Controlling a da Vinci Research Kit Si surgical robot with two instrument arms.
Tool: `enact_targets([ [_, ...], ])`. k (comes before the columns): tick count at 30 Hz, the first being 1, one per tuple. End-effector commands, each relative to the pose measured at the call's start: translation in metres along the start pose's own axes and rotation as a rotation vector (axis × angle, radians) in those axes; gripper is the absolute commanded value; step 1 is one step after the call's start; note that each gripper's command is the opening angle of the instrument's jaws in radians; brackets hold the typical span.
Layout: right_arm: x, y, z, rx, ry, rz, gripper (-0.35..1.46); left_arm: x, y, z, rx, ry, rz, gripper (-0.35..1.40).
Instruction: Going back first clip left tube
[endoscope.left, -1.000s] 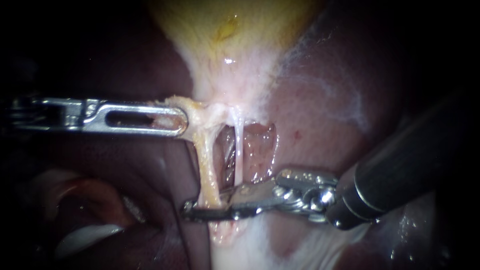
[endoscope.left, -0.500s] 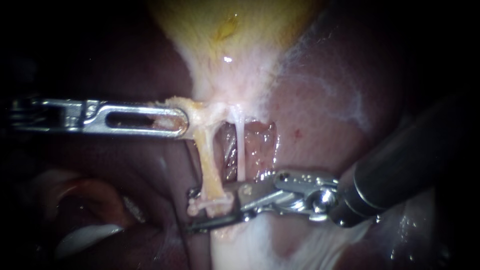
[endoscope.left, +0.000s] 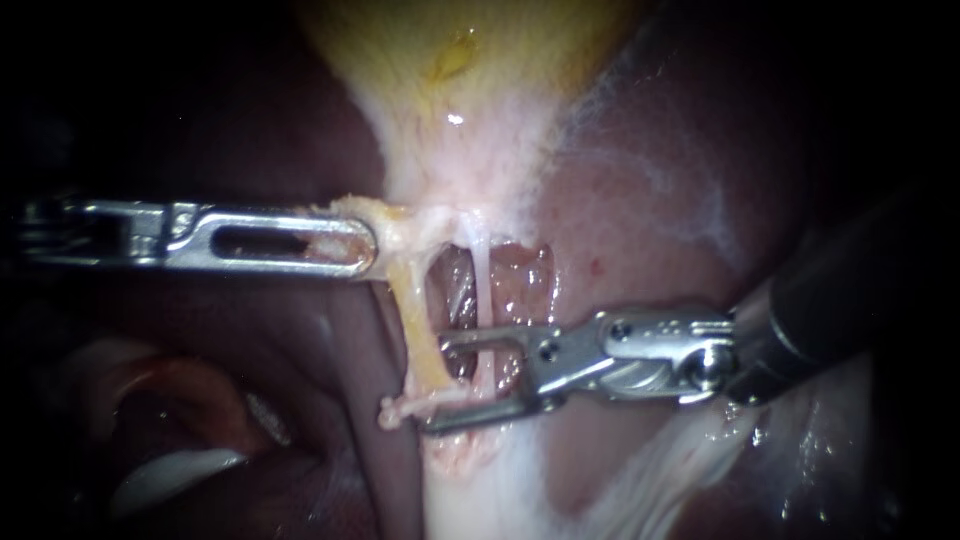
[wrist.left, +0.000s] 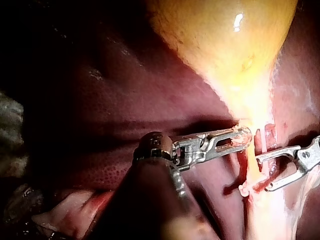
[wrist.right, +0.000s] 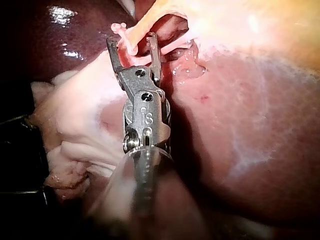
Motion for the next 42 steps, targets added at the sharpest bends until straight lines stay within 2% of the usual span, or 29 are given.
enact_targets([
  [1,0.0002,0.0,-0.0008,-0.009,0.0,-0.006,0.5,0.0,0.0,0.0,0.0,0.0,0.0,-0.35],
  [8,0.0022,0.0006,-0.0072,-0.034,0.0,-0.055,0.5,0.0,0.0,-0.0001,0.0,0.0,0.0,-0.35],
  [14,0.003,0.0008,-0.0108,-0.044,-0.002,-0.069,0.5,0.0,0.0,-0.0001,0.0,0.0,0.0,-0.35],
  [24,0.0027,0.0006,-0.0119,-0.032,-0.002,-0.088,0.5,0.0003,0.0002,0.0007,-0.003,-0.003,0.002,-0.35],
  [32,0.0026,0.0005,-0.0122,-0.028,0.004,-0.095,0.5,0.0013,0.001,0.0037,0.006,-0.002,0.01,-0.35],
  [35,0.0026,0.0005,-0.0122,-0.028,0.004,-0.095,0.5,0.0017,0.0015,0.005,0.004,0.008,0.014,-0.35],
  [42,0.0027,0.0005,-0.0122,-0.028,0.007,-0.099,0.5,0.0014,0.0032,0.0071,0.0,0.015,0.02,-0.35],
])
